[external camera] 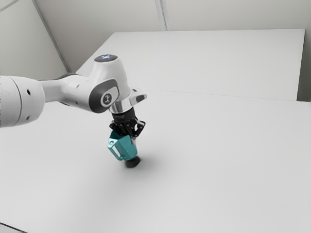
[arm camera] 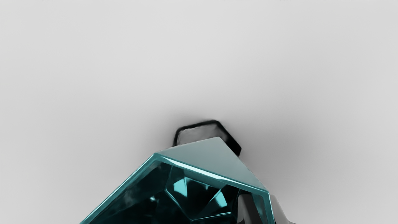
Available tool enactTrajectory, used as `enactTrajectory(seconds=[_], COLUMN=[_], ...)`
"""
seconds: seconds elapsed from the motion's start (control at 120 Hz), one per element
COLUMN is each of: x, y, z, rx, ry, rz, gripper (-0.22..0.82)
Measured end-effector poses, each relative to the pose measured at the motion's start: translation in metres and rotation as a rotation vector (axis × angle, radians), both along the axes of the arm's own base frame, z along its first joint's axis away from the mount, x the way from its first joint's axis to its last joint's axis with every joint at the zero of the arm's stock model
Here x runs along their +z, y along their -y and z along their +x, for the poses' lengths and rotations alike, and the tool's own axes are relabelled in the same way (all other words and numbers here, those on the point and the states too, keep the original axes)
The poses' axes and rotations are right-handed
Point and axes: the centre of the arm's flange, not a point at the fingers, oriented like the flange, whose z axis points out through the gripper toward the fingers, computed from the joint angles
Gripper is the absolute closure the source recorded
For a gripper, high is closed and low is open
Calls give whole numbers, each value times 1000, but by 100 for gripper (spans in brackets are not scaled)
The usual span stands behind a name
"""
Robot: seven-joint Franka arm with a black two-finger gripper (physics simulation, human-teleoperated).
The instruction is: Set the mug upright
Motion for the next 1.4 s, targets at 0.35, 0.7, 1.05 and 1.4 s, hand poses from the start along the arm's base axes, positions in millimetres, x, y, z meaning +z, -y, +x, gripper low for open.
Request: enactTrajectory(seconds=[0.35, 0.7, 1.05, 1.4], x=[-36, -29, 21, 115], y=[5, 4, 5, 21], z=[10, 10, 4, 22], rx=[-39, -54, -73, -132], ry=[-10, 9, 76, 184], rz=[3, -10, -21, -27], gripper=[78, 22, 4, 1])
